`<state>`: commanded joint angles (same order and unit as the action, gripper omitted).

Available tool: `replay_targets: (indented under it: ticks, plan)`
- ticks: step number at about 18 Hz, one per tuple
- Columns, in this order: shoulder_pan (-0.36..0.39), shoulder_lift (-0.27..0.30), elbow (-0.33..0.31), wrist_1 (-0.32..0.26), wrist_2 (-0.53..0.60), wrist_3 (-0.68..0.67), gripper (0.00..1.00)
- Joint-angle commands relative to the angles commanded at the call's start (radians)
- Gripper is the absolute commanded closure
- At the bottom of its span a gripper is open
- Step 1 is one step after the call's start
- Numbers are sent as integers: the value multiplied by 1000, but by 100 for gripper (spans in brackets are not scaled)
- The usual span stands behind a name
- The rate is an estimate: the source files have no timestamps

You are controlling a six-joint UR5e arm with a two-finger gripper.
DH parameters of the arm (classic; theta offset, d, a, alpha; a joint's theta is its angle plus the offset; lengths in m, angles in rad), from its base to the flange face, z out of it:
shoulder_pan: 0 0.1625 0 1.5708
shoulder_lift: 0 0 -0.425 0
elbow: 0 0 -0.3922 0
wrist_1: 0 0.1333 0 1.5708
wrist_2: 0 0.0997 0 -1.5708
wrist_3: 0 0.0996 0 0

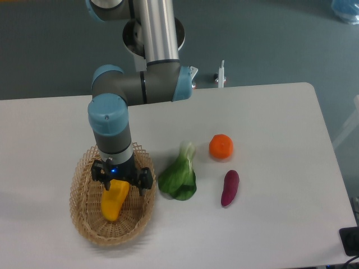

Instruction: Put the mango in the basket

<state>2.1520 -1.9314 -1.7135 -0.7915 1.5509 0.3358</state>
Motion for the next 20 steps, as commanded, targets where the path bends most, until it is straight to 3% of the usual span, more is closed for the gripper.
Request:
replay_targets:
  ticks: [7, 11, 20]
  plan:
    - [75, 64, 0, -12, 3, 166, 0]
    - [118, 86, -1, -77, 8, 259, 0]
    - [196, 126, -31, -98, 9, 339, 0]
